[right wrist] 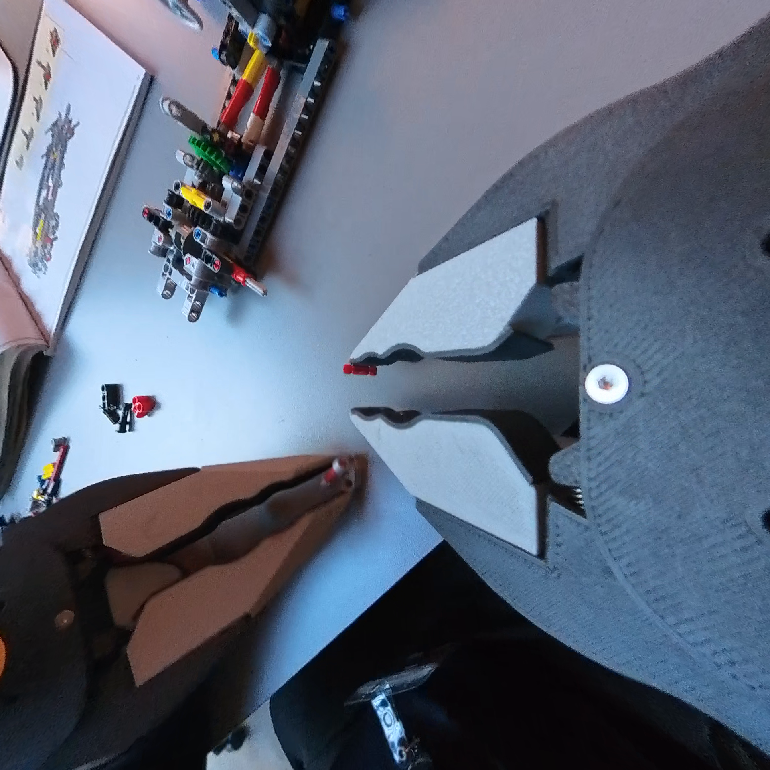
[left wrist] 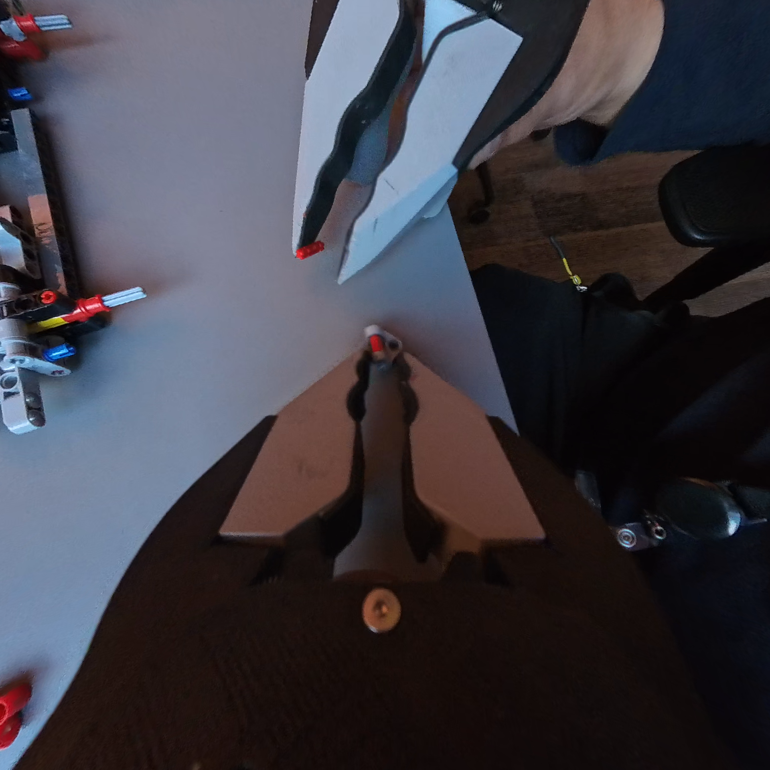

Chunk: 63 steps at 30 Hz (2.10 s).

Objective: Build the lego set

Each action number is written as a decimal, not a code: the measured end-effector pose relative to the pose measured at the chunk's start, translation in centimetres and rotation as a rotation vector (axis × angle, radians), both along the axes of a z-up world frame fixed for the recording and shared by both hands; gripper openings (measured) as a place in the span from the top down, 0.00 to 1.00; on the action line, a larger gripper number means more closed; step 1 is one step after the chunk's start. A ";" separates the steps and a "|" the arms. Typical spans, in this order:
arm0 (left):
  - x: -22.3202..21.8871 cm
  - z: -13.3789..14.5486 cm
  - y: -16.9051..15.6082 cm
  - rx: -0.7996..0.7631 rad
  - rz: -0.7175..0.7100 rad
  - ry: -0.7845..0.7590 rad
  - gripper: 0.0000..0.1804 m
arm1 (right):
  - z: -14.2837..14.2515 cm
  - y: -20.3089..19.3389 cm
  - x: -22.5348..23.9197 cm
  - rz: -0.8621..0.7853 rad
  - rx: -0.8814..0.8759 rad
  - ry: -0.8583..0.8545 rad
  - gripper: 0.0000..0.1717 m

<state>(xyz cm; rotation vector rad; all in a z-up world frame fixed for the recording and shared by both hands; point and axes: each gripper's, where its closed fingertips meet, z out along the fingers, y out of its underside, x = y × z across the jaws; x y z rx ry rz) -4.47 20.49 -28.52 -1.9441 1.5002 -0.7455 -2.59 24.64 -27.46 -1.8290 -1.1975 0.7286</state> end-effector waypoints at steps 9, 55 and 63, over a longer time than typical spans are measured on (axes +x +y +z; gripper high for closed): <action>-0.2 3.6 1.0 0.356 -0.036 -0.160 0.96 | 0.3 -1.2 -1.1 0.070 0.029 -0.071 0.75; -8.4 0.1 2.4 -0.043 0.116 -0.026 0.96 | 1.8 2.5 -5.4 0.036 0.142 -0.090 0.80; -9.7 -0.1 2.3 0.068 0.110 0.025 0.78 | 1.1 0.2 -11.3 0.238 0.142 -0.122 0.77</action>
